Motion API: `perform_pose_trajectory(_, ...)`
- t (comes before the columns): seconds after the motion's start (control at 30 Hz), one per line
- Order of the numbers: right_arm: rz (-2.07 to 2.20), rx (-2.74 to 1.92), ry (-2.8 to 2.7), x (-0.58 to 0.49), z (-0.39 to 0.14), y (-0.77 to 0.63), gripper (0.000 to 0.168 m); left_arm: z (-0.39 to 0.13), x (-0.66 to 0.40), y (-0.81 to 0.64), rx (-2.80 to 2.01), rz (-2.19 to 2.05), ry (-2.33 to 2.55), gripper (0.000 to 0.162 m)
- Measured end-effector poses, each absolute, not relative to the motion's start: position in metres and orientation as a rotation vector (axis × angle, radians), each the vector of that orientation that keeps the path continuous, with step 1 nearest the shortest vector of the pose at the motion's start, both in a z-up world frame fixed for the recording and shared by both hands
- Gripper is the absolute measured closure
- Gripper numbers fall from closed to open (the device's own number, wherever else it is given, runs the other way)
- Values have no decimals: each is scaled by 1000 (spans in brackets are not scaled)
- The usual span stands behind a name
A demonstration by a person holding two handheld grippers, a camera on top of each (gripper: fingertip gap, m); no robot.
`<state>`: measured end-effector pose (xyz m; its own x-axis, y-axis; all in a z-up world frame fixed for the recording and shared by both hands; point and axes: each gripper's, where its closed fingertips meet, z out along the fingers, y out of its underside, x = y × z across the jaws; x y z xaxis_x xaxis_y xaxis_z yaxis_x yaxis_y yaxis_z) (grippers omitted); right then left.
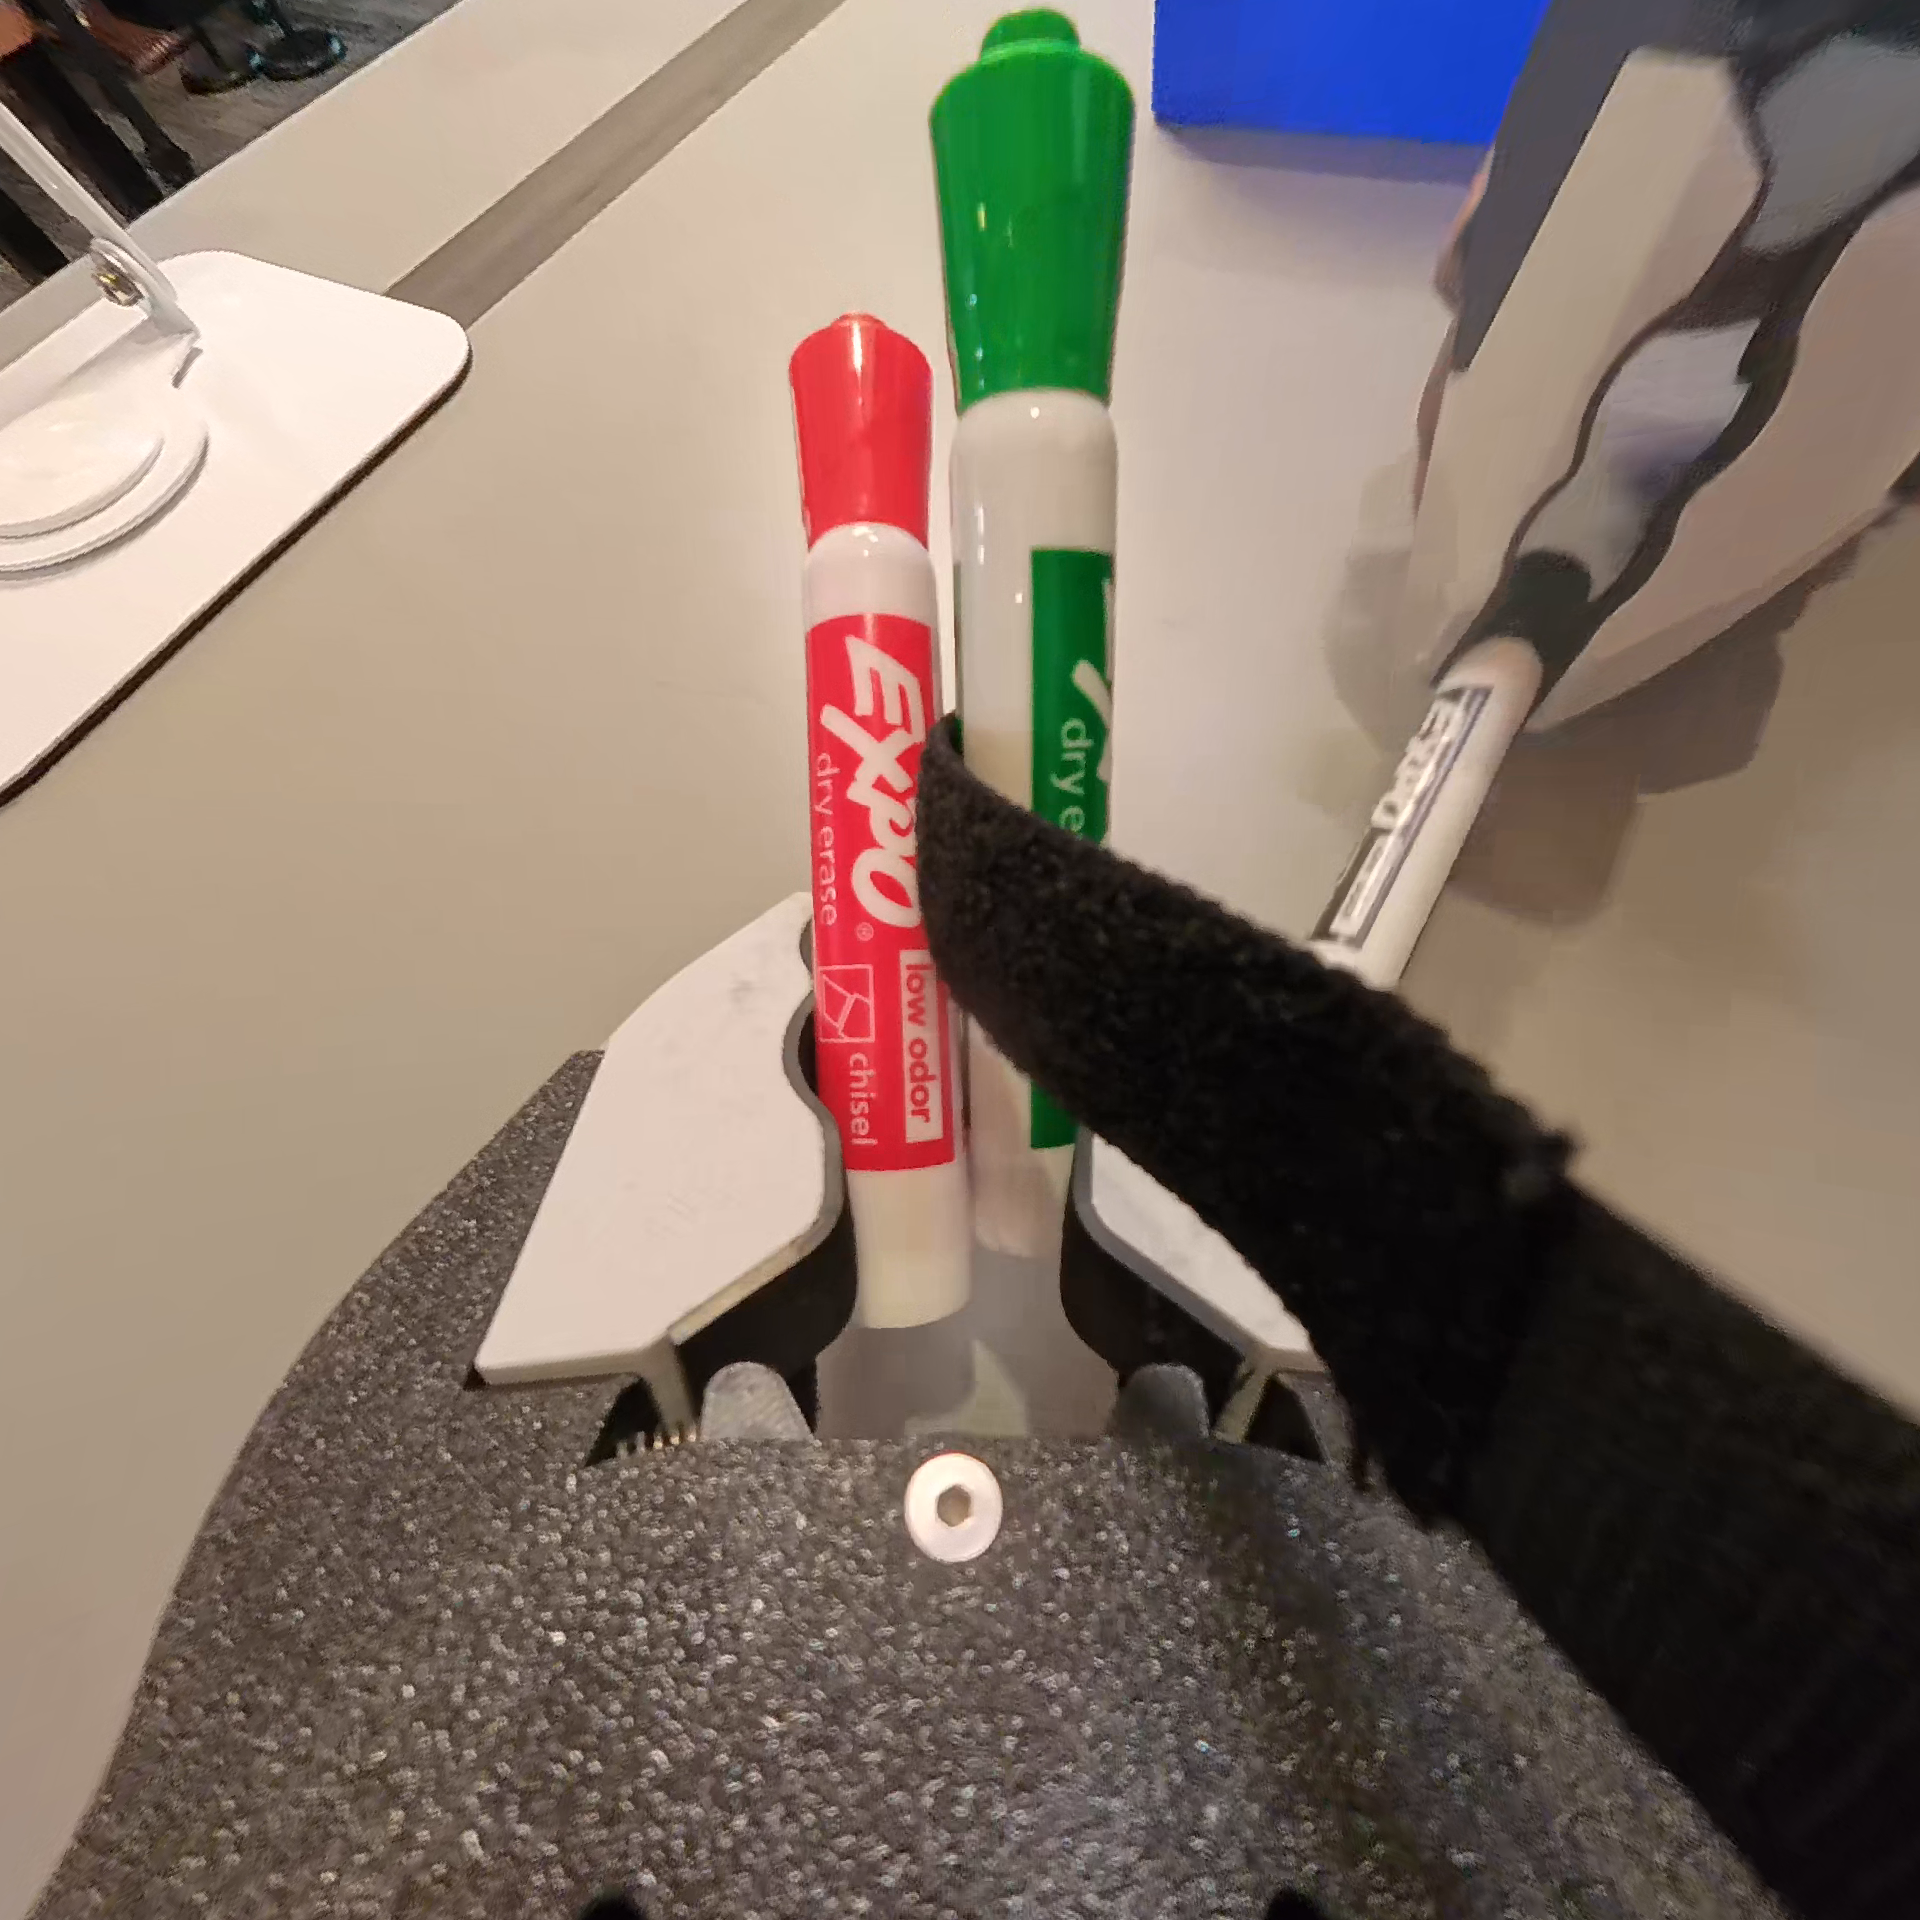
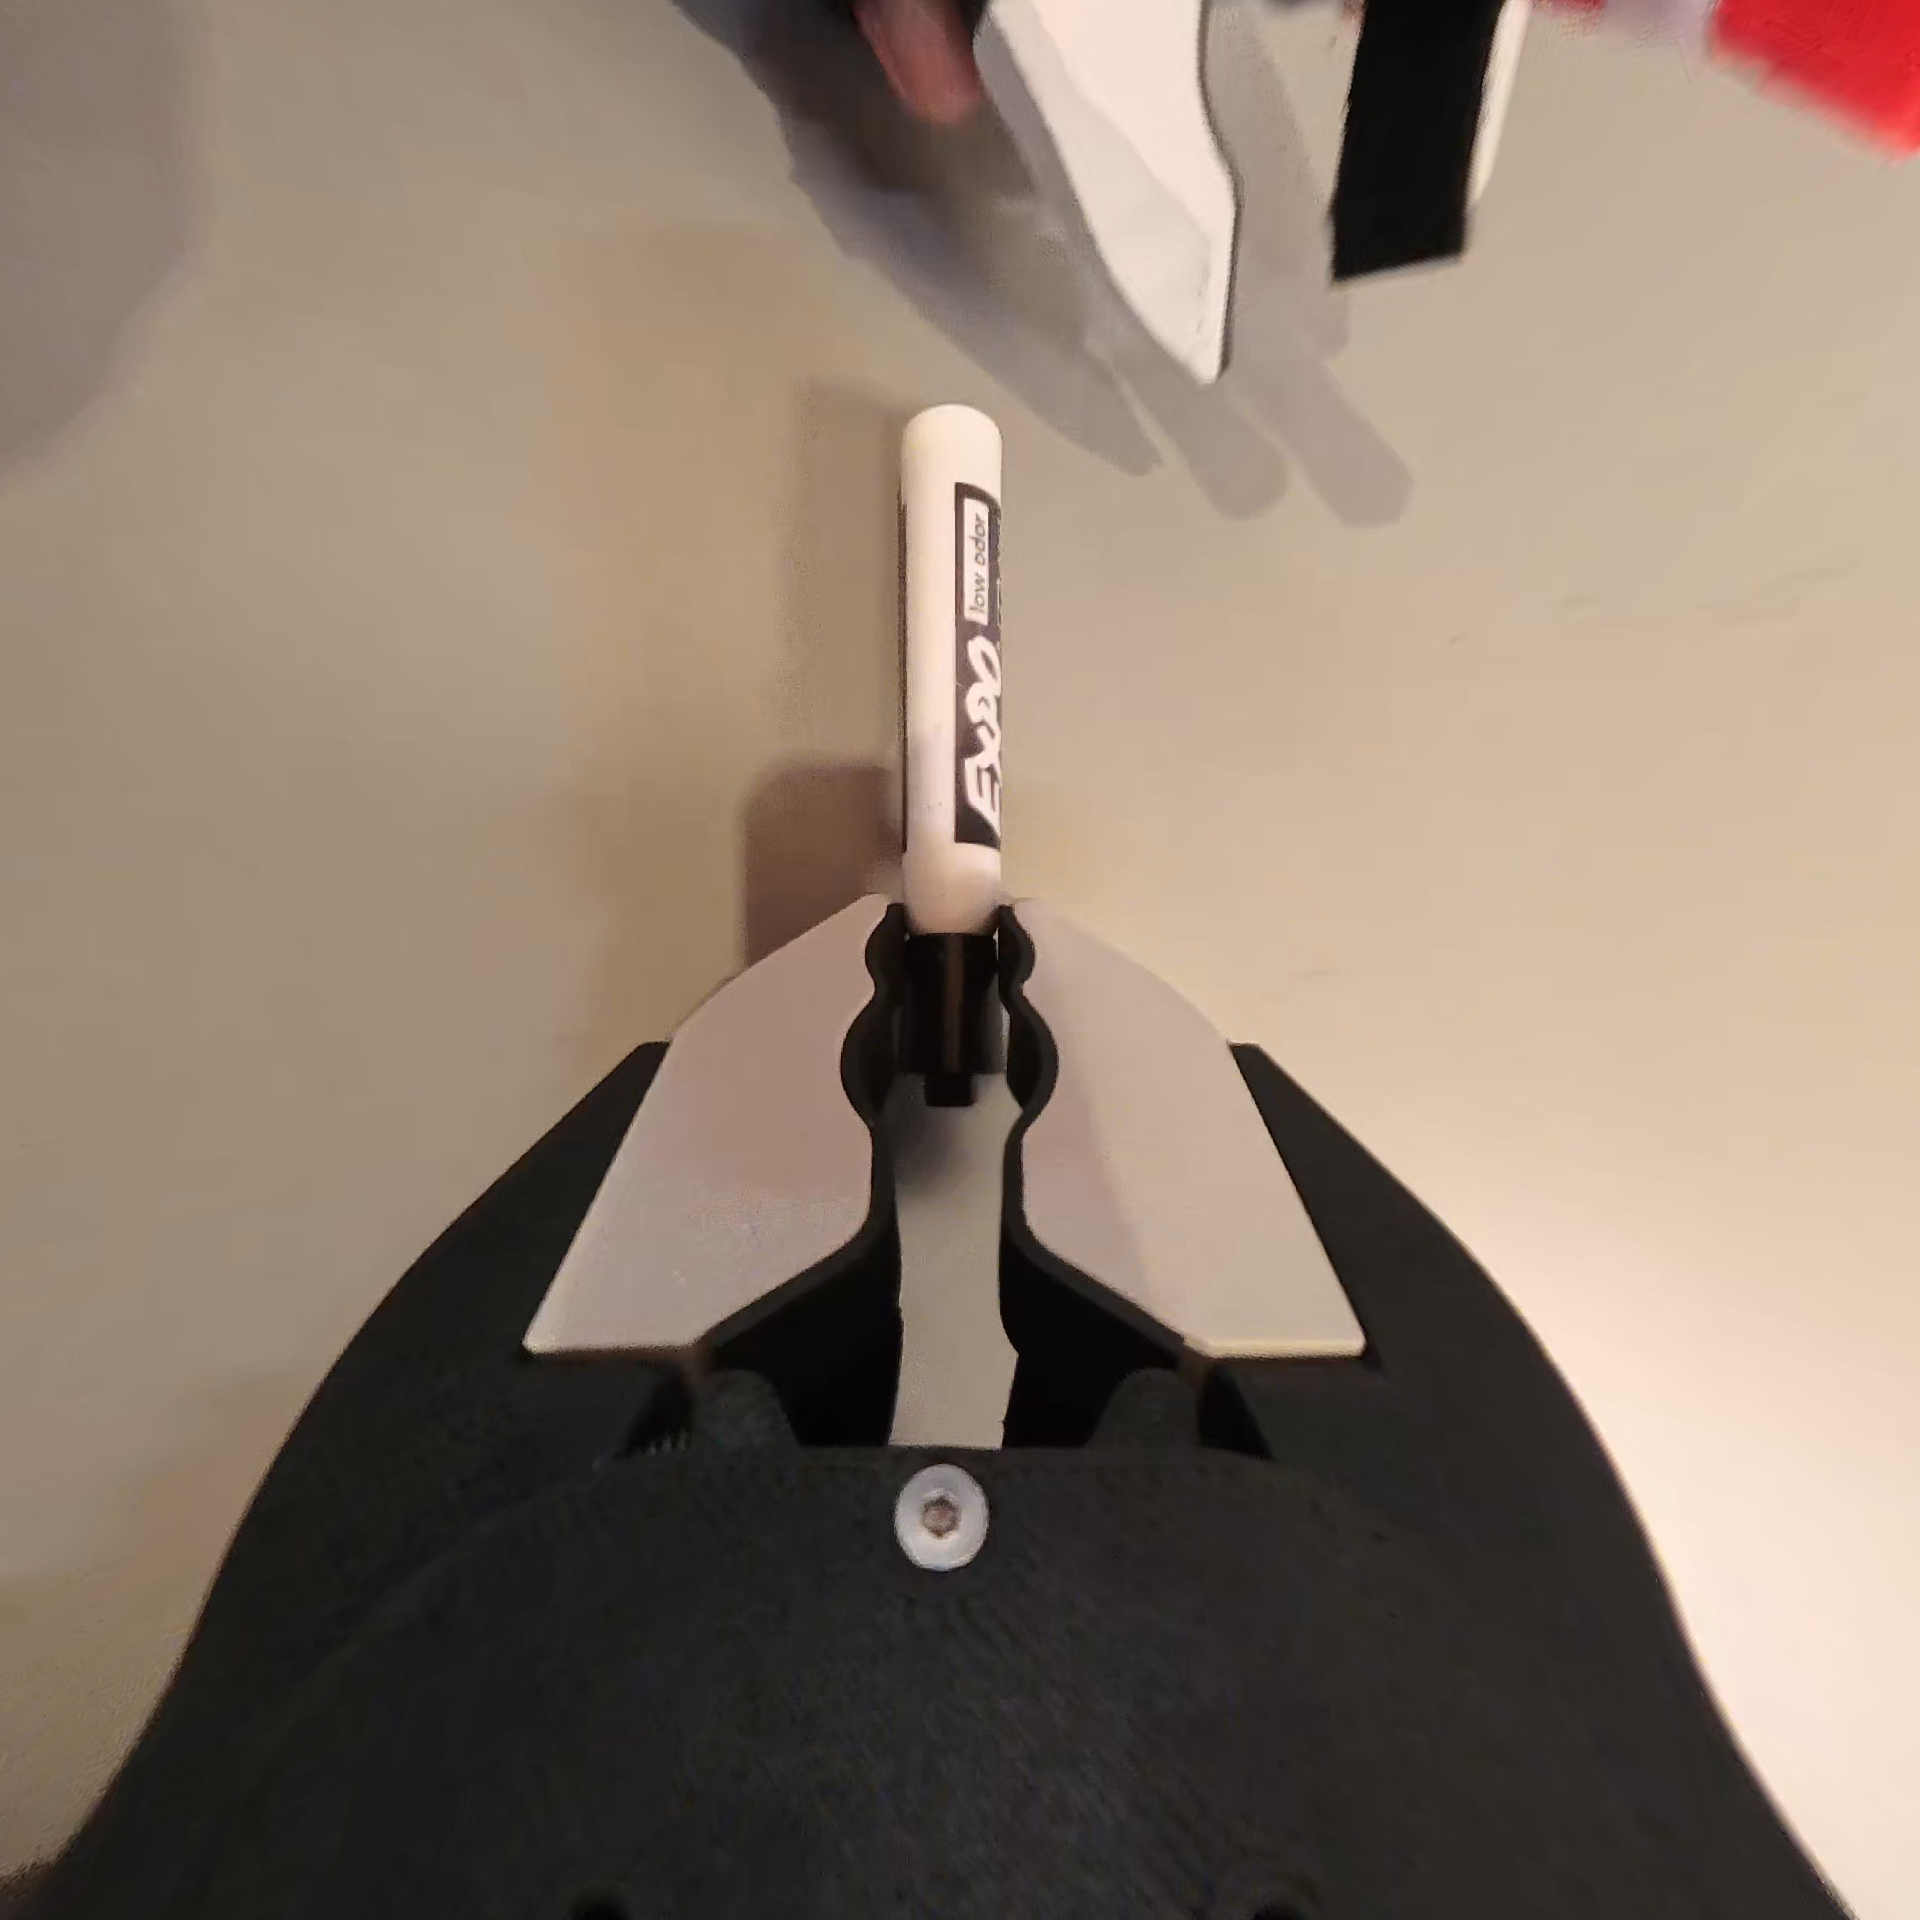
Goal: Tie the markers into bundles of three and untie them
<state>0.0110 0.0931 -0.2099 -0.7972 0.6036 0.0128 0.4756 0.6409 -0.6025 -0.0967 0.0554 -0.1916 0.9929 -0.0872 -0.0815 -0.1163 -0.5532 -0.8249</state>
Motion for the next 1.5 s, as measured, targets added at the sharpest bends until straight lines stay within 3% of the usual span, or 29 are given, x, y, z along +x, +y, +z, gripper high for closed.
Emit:
perform_pose_trajectory(0.2,902,-802,-2633,5,-158,83,152,-199,-89,55,-2200,6,184,119)
perform_pose_trajectory(0.43,605,-711,-2767,-15,-131,67,152,-202,-79,53,-2231,-9,234,119)
perform_pose_trajectory(1.1,266,-651,-2920,-36,-130,73,152,-215,-69,45,-2336,-42,321,119)
perform_pose_trajectory(1.5,346,-678,-2960,-47,-139,63,152,-218,-66,44,-2349,-57,328,117)
